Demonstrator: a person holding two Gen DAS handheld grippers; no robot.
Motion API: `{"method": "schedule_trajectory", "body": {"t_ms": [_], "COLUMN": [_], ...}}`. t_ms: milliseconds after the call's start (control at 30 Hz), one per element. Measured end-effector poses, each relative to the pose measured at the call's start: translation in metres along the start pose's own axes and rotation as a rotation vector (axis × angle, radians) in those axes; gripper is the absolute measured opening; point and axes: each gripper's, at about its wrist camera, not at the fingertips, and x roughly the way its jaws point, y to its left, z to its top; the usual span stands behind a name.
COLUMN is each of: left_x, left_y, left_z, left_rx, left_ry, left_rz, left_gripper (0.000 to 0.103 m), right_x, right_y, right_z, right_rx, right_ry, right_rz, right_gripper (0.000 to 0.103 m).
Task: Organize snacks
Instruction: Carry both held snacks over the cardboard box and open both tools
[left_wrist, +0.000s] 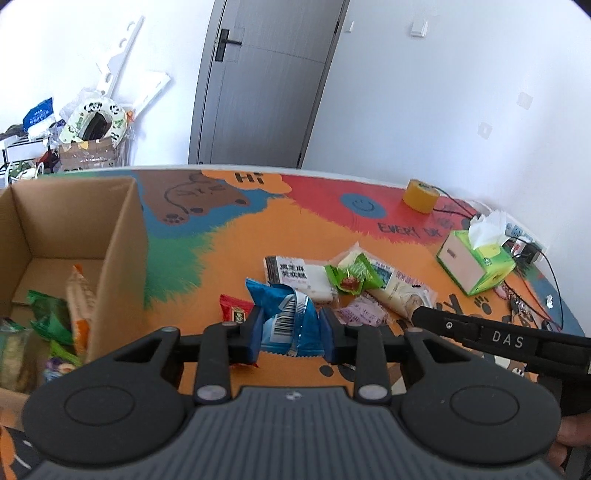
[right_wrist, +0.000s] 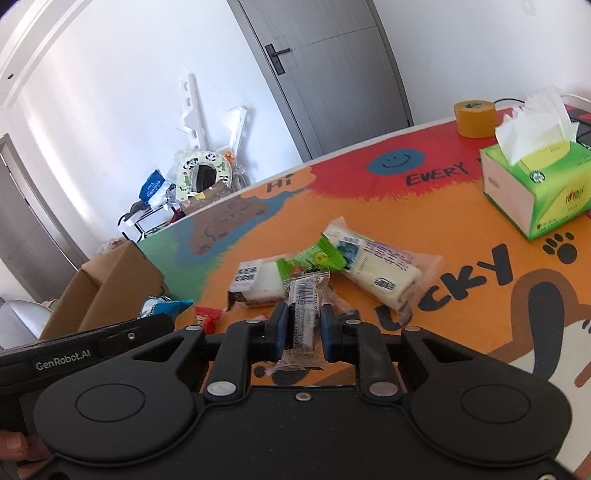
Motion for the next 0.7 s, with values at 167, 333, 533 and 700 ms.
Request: {"method": "schedule_trajectory", "body": {"t_ms": [167, 333, 533, 700], "left_x": [-0.015, -0.031, -0.046, -0.053], "left_y": [0.006, 0.015, 0.028, 0.041], "left_z": [0.005, 0.011, 0.019, 0.025], "left_rx": [-0.012, -0.018, -0.035, -0.056], "left_ry": [-0.014, -0.036, -0.065, -0.089], "left_rz": [0.006, 0.029, 0.059, 0.09], "left_gripper": [0.031, 0.031, 0.031, 0.031], "right_x": [-0.006, -0.004, 0.0, 0.004], "right_y": [0.015, 0.028, 0.042, 0.054], "right_z": [0.005, 0.01, 0.015, 0.019], "right_rx": [-0.031, -0.04, -0.059, -0.077], "right_ry": [-0.032, -0.035, -0.038, -0.037], "right_rz": [0.045, 0.079, 0.123, 0.155], "right_gripper": [0.02, 0.02, 0.02, 0.02]}}
